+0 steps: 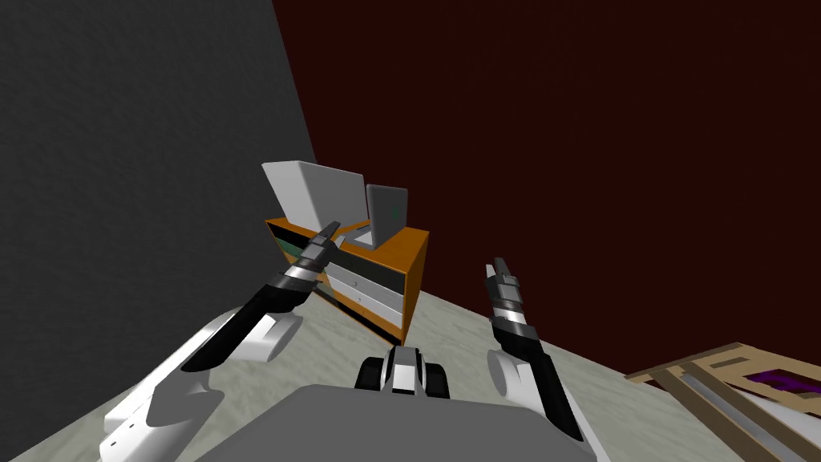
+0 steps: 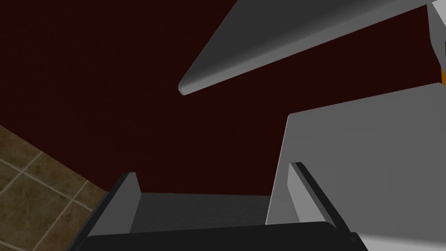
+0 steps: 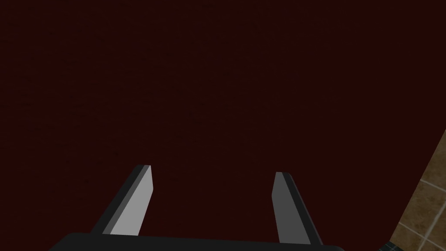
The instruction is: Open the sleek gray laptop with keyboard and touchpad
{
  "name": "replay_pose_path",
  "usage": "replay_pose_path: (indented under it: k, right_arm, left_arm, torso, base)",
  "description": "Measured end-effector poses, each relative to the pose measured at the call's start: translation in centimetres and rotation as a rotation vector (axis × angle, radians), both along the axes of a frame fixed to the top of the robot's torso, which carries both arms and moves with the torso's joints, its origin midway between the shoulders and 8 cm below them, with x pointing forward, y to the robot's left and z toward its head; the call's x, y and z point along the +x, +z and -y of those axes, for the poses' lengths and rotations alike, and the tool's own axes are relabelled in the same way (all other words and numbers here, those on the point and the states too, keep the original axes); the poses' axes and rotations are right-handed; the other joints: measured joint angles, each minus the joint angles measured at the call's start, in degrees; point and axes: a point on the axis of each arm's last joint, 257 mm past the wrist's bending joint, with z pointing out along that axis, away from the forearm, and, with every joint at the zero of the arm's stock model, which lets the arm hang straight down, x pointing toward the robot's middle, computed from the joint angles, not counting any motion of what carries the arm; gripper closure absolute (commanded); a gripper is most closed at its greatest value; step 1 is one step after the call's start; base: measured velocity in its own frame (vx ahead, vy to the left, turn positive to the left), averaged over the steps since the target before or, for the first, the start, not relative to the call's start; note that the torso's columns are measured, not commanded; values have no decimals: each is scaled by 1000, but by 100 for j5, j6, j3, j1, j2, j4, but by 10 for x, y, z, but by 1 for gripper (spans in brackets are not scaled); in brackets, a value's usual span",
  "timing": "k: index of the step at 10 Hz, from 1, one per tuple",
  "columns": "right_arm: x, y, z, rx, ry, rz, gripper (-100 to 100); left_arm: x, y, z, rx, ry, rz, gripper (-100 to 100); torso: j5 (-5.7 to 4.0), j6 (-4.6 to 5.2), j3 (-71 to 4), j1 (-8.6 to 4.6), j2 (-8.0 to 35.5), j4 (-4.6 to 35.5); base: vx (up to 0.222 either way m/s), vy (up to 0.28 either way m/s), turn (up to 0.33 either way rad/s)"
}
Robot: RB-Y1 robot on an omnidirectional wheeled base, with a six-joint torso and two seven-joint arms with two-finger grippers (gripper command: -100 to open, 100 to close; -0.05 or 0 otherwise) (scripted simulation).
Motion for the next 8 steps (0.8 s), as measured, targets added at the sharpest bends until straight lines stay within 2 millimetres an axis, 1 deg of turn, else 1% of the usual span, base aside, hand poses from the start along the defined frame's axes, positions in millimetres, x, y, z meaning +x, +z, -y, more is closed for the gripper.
replay_pose_path:
  k: [5, 8]
  right_arm:
    - [0, 0, 0, 0, 0, 0, 0]
    - [0, 0, 0, 0, 0, 0, 0]
  left_arm:
    - [17, -2, -8, 72, 15, -90, -100]
    - [25, -4, -13, 104, 31, -137, -100]
  torso:
    - [0, -1, -1, -4, -3, -1]
    - [1, -2, 0, 0, 0, 0]
  base:
    - [-24, 21, -46]
    - [-18, 24, -76]
